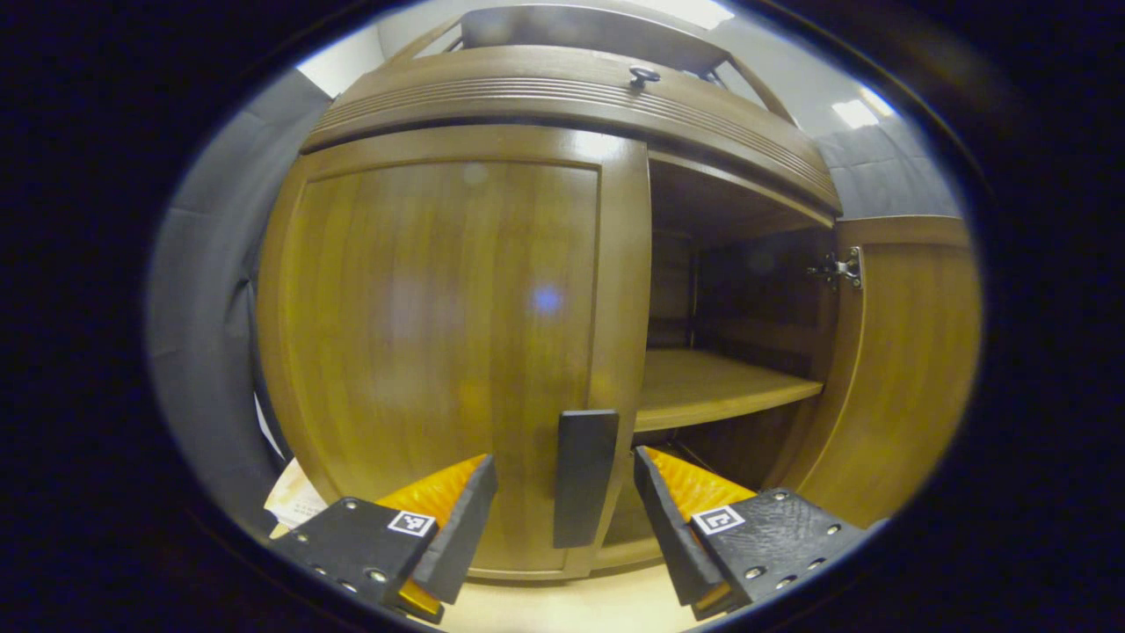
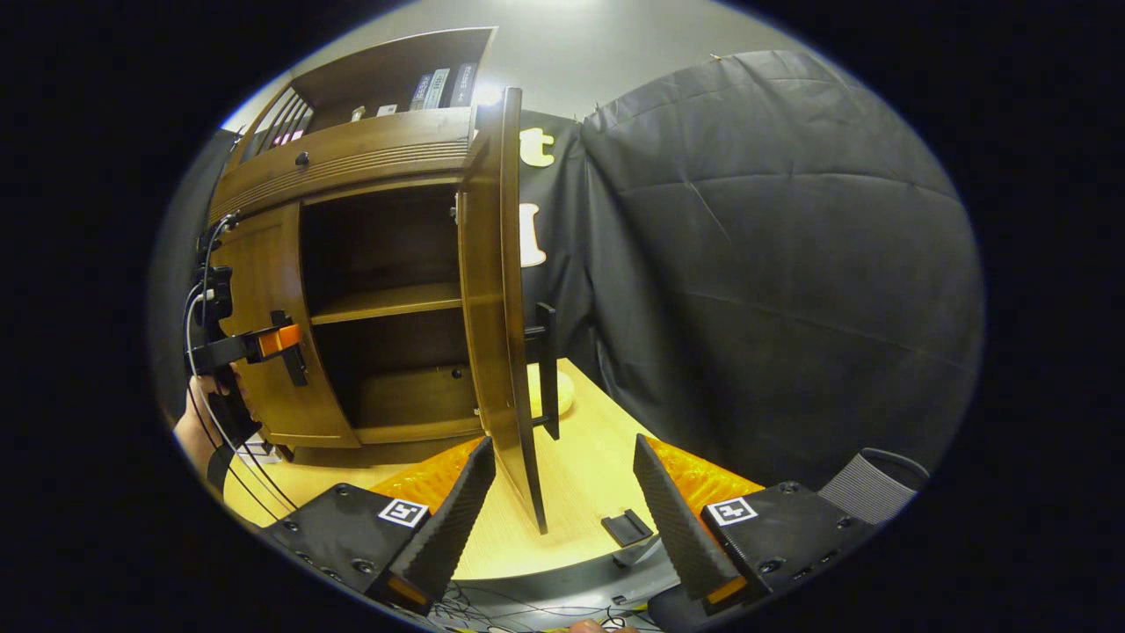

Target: Open the right door of the double-door shoe cabinet with the right hand, and open the left door with the left hand.

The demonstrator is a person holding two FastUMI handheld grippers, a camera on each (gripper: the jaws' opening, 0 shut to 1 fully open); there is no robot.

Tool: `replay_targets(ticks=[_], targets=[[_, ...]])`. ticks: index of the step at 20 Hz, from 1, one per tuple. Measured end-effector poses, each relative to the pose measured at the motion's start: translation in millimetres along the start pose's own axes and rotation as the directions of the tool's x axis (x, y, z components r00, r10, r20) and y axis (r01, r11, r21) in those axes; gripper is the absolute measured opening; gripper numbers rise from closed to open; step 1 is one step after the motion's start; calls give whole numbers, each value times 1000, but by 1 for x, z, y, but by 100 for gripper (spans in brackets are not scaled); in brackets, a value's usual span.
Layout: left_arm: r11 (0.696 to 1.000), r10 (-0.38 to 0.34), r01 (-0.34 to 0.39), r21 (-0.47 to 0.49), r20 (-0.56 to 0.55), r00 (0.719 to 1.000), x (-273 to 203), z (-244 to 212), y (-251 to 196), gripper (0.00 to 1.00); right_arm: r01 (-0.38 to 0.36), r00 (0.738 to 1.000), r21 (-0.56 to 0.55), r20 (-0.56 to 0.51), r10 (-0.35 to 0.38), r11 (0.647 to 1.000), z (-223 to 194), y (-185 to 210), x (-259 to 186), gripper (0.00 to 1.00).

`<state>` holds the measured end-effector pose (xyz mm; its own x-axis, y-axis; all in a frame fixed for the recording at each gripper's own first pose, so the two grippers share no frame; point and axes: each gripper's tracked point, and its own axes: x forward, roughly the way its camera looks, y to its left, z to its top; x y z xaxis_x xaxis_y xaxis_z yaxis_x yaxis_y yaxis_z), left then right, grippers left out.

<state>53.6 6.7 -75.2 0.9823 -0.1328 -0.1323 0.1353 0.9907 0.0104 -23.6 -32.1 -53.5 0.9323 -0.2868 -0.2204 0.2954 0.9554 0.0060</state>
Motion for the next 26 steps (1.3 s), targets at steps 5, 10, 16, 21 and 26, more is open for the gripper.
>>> replay_targets(ticks=[5,10,16,21,26], targets=[[999,-2,1,-51,-27,1000,6,-4,-6,60,5,1000,3,3,-5,1000,1,-1,-1,95],[1000,16,-17,-12,-50,999,8,-14,-4,33,7,1000,-14,0,-7,1000,-1,0,1,95],[1000,19,-19,-16,-21,1000,8,-10,-5,18,-22,1000,-30,-4,22,999,-8,6,-1,95],[1000,17,-17,-5,-22,1000,6,-11,-4,18,-30,1000,-54,-3,29,998,-11,8,-8,96],[1000,3,-3,-10,-25,1000,3,-9,-5,19,-17,1000,-41,-10,17,999,-17,4,-9,96]])
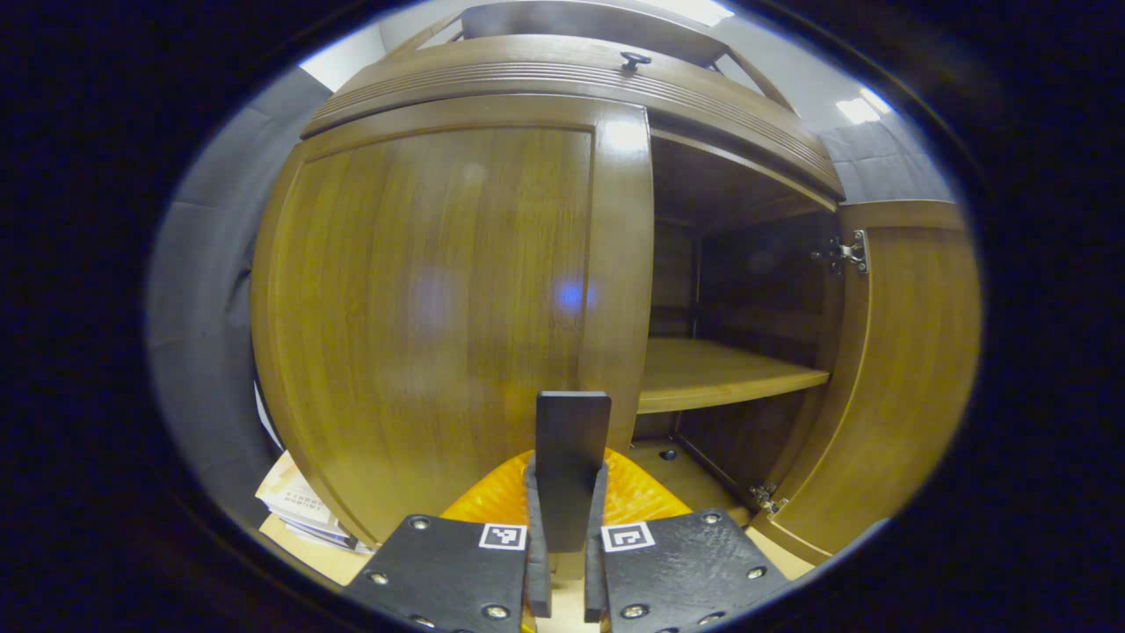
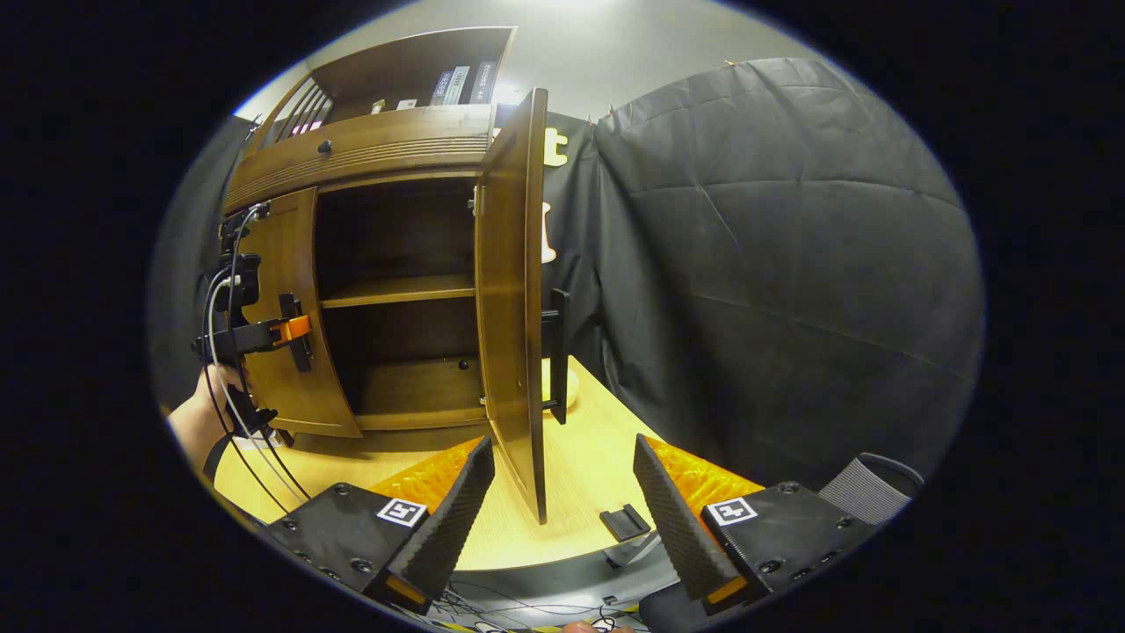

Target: Open the right door of the double-door shoe cabinet with the right hand, and open the left door with the left hand.

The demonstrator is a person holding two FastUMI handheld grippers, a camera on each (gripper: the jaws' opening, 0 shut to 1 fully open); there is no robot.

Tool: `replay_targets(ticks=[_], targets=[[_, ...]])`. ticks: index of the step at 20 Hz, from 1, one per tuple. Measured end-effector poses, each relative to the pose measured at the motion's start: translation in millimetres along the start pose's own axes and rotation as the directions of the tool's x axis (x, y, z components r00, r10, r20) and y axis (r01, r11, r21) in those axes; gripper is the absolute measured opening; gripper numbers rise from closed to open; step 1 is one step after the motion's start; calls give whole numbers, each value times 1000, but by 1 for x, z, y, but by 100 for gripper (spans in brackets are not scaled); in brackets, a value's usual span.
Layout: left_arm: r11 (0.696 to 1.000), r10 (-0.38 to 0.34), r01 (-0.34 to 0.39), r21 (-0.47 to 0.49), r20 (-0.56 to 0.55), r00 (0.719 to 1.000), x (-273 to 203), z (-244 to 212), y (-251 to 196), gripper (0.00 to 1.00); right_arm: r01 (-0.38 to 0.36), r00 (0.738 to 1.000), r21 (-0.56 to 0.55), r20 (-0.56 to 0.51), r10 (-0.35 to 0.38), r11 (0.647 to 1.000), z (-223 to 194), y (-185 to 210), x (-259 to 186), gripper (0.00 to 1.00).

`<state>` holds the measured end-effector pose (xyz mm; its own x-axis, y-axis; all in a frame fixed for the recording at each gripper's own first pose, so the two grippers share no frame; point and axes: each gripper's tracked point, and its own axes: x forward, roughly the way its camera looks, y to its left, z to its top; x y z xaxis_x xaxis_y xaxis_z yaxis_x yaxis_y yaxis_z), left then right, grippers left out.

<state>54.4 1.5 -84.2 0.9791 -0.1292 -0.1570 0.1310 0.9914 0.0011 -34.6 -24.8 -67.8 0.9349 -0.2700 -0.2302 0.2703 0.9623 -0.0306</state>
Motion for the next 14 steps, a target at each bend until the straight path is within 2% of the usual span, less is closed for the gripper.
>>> replay_targets(ticks=[3,6,7,8,9,10,14], targets=[[1000,-31,31,0,9,999,-4,2,-3,19,-9,999,-1,-35,9,1000,-19,5,-6,96],[999,-41,40,20,24,999,-8,5,-3,19,-27,999,-3,-25,27,1000,-17,14,-7,96],[999,-44,43,18,36,998,-10,7,-2,19,-34,999,-9,-21,34,999,-18,17,-7,100],[999,-47,46,16,45,998,-11,7,-5,18,-42,999,-14,-19,42,999,-18,20,-8,96],[999,-50,49,20,53,997,-12,10,-4,18,-50,999,-18,-18,50,999,-19,23,-8,100],[998,-51,49,27,55,997,-10,10,-4,18,-58,998,-19,-17,58,998,-19,28,-8,96],[999,-52,51,21,64,997,-12,10,-4,17,-106,994,-12,-14,106,994,-20,46,-6,96]])
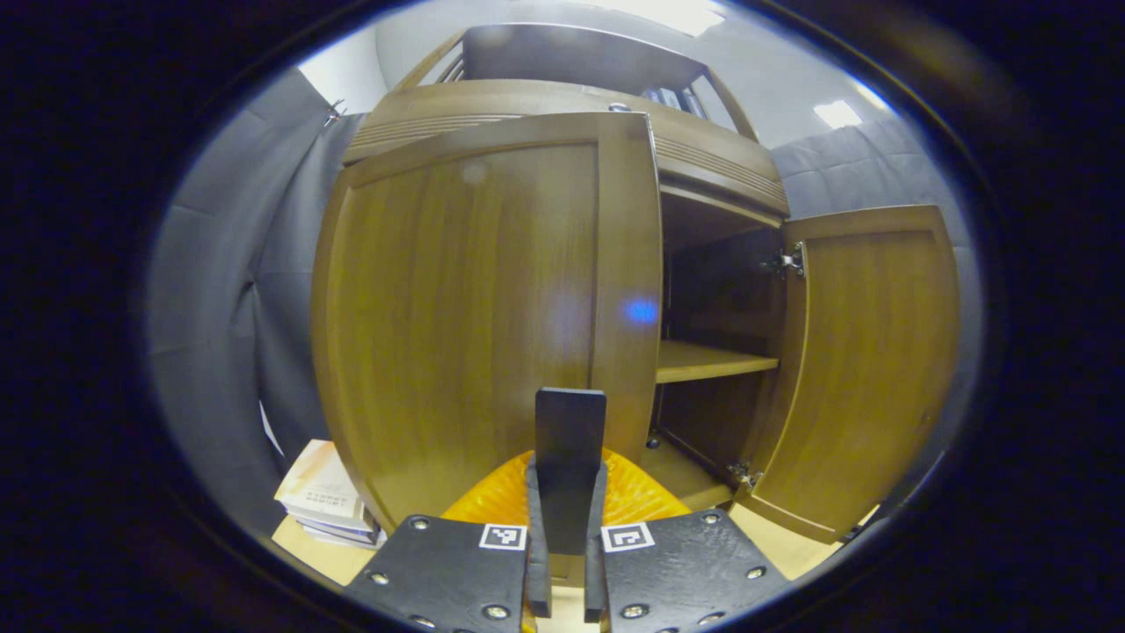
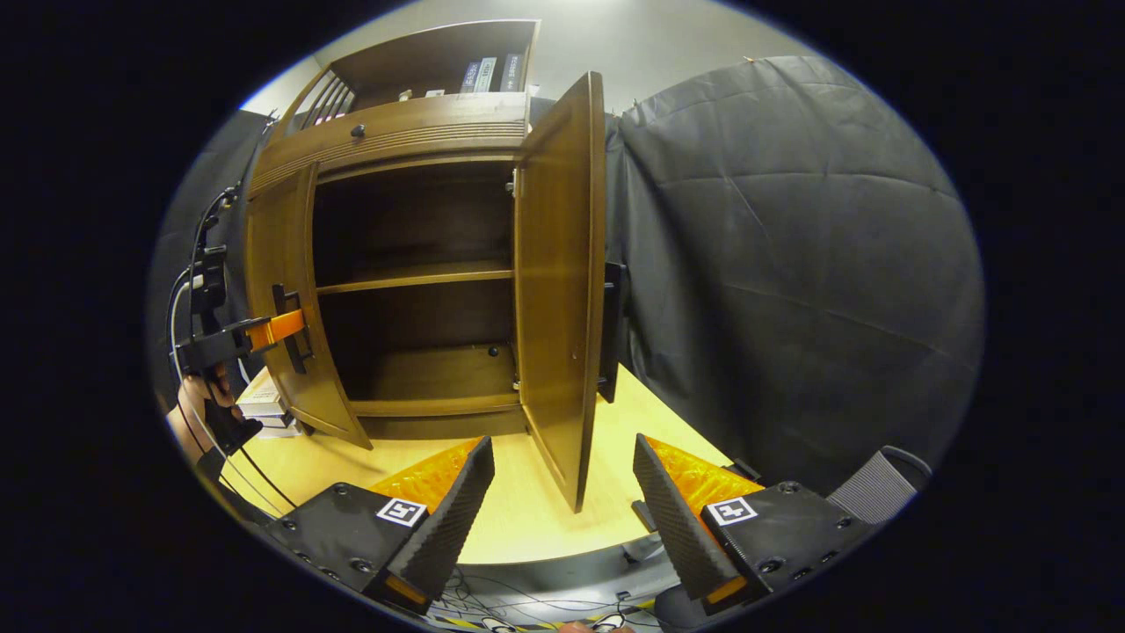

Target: Open the right door of the double-door shoe cabinet with the right hand, and open the left door with the left hand.

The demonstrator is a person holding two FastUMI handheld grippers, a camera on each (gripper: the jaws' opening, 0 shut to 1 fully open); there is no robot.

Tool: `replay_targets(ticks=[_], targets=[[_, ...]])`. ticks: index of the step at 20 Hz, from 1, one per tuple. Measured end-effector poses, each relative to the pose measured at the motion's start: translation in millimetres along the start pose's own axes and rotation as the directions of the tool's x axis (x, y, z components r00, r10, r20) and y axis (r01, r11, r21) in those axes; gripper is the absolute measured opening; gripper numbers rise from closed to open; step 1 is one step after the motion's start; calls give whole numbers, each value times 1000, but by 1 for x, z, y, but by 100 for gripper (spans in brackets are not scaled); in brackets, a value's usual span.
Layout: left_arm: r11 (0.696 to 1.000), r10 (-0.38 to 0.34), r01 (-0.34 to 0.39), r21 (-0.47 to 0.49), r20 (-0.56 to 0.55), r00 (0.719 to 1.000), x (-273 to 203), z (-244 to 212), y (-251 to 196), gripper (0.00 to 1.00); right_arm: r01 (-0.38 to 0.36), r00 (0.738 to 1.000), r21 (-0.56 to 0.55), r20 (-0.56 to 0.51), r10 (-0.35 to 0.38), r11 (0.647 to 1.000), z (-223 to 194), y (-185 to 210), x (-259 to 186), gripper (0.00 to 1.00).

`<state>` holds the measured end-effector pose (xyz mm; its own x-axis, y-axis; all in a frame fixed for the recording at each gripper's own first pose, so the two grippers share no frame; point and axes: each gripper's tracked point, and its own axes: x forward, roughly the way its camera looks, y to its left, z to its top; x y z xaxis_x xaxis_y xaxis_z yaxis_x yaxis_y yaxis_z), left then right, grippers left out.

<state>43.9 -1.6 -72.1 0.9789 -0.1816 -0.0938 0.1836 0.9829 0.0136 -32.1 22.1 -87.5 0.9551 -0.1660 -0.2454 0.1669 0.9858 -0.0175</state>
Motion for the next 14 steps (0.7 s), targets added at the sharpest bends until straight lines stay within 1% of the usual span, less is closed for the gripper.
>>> replay_targets(ticks=[1,4,5,7,8,9,12,13,14], targets=[[1000,4,-4,-5,6,1000,-1,1,0,17,-17,1000,8,6,17,1000,1,6,1,100],[1000,10,-10,2,31,999,0,3,1,18,-55,998,13,21,55,998,4,20,4,100],[1000,12,-12,1,37,999,0,4,1,15,-66,997,4,25,66,998,4,24,7,100],[1000,17,-17,-1,42,999,1,3,1,16,-87,996,-16,25,87,996,4,29,8,100],[1000,21,-21,3,42,999,2,3,2,17,-96,995,-22,22,96,995,4,31,10,96],[1000,27,-28,3,41,999,2,3,3,17,-105,994,-22,20,105,994,4,34,12,96],[998,55,-55,2,50,997,2,3,5,18,-144,990,7,11,144,990,5,44,17,96],[998,65,-65,2,52,997,2,4,5,17,-158,987,24,20,157,987,9,47,17,99],[997,73,-73,2,53,996,2,3,6,17,-166,986,34,32,165,986,14,50,18,99]])
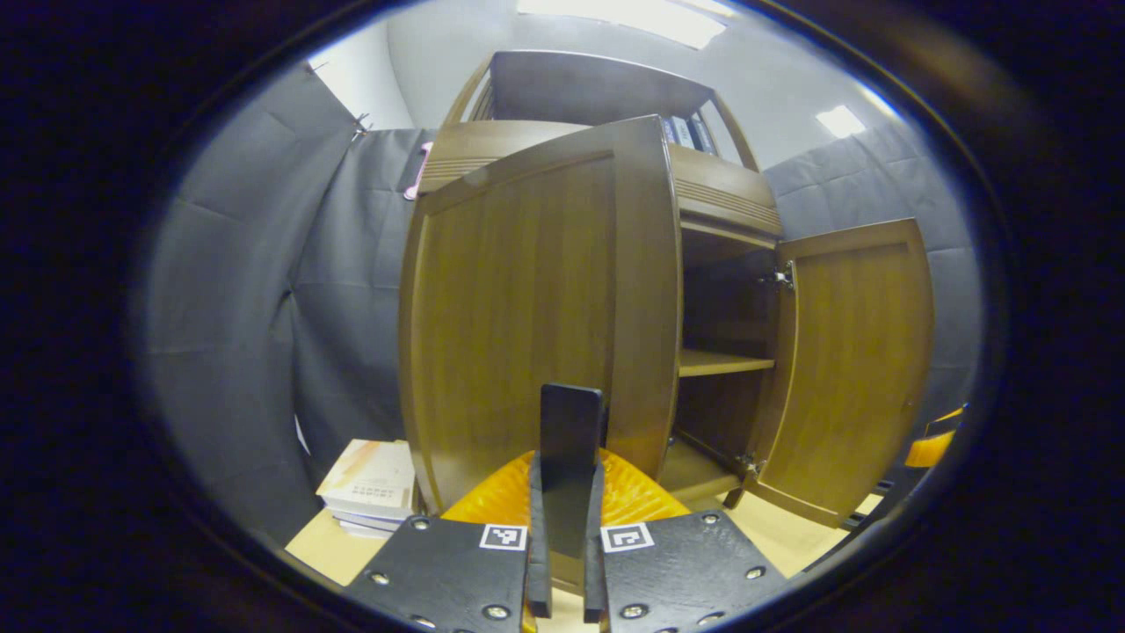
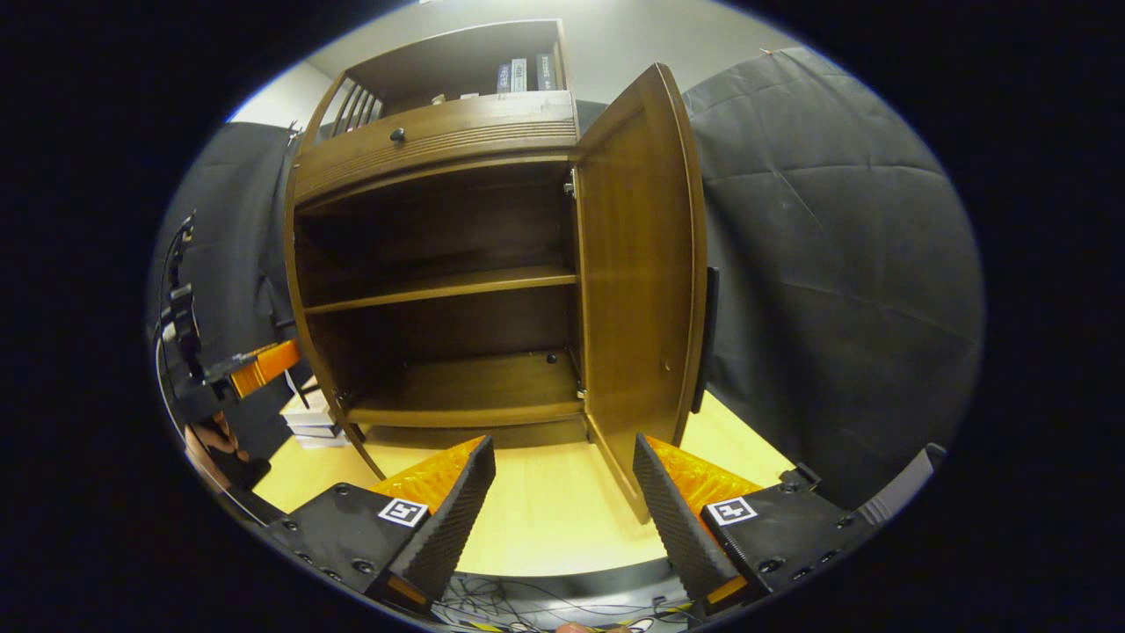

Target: Open the right door of the double-door shoe cabinet with the right hand, and open the left door with the left hand.

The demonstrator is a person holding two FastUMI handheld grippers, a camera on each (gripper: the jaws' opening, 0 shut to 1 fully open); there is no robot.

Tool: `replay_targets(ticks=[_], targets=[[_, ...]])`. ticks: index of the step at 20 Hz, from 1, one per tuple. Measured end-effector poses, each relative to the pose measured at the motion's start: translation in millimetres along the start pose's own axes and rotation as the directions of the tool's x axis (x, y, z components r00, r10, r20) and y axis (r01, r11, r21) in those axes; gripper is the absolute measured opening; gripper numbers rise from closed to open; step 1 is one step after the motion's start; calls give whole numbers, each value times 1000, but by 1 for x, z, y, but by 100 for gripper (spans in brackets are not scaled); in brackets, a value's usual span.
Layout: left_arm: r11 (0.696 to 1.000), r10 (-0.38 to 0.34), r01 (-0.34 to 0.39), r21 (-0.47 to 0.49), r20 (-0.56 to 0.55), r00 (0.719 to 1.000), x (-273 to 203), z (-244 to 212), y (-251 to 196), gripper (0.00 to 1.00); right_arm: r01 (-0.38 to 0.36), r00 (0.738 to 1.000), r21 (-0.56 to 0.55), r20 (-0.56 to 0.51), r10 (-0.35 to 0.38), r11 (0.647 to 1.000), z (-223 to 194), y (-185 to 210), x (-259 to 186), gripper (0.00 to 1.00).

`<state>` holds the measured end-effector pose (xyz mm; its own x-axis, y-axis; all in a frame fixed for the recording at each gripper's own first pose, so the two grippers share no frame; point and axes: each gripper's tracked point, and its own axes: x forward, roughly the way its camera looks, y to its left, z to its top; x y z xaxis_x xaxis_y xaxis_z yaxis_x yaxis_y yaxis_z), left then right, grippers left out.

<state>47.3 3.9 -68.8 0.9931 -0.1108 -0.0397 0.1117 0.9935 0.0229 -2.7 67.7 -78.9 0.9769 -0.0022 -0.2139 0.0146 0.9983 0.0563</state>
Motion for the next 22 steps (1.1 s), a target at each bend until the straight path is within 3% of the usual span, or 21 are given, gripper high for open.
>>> replay_targets(ticks=[6,14,15,19,22], targets=[[1000,27,-27,-9,4,1000,0,2,3,14,-36,999,-30,32,37,999,10,14,8,94],[994,87,-85,-72,31,996,0,6,10,14,-117,993,-56,-1,117,992,3,45,14,94],[993,89,-86,-83,34,995,-1,6,12,13,-127,992,-63,4,128,990,5,49,15,98],[990,132,-131,-44,24,991,-6,4,36,16,-171,985,-93,-5,171,981,6,65,19,94],[992,121,-120,-44,31,992,-8,4,37,14,-202,979,-89,-12,202,975,8,77,19,94]])
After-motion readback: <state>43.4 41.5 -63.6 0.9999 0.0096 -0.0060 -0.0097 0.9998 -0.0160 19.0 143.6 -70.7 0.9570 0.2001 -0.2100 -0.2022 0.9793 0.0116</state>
